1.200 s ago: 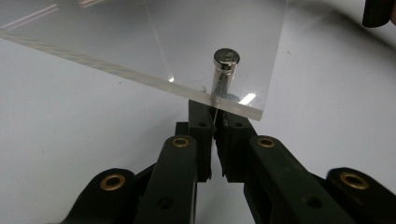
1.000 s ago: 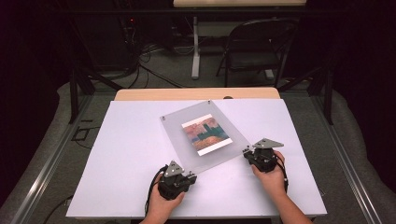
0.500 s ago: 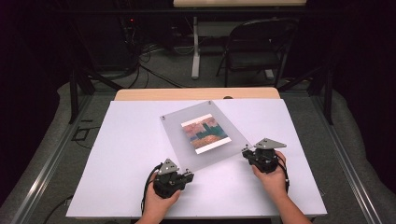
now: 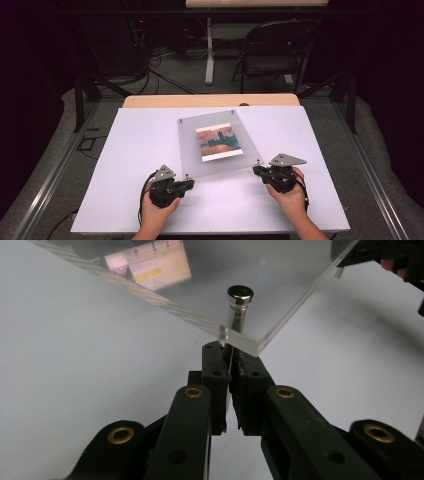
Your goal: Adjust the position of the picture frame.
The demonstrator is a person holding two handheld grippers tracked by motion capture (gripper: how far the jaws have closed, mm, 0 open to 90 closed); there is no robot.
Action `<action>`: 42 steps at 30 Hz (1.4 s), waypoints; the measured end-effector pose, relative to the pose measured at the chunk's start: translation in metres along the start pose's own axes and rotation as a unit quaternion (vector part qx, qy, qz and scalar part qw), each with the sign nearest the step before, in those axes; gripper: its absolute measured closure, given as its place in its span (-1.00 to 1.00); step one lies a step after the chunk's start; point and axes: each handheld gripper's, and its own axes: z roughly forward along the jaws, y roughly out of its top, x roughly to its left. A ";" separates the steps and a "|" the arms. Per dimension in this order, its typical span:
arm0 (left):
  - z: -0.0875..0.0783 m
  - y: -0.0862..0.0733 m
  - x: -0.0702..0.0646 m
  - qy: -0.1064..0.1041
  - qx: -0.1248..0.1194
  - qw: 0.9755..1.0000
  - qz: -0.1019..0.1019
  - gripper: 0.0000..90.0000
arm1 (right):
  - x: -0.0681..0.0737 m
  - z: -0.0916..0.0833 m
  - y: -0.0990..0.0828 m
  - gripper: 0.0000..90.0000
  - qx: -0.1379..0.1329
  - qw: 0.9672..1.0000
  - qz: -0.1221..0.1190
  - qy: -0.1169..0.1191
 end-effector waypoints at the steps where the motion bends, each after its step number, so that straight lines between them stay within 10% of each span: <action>1: -0.001 0.001 0.003 0.003 -0.003 1.000 -0.004 0.89 | 0.002 0.000 0.000 0.89 -0.001 1.000 0.000 0.005; 16: -0.008 0.021 0.037 0.027 -0.025 0.998 -0.046 0.87 | 0.017 0.014 0.018 0.89 -0.008 0.999 0.009 0.035; 42: 0.021 0.013 0.043 0.051 0.015 0.998 -0.022 0.88 | 0.008 0.038 0.004 0.90 0.032 0.999 0.028 0.003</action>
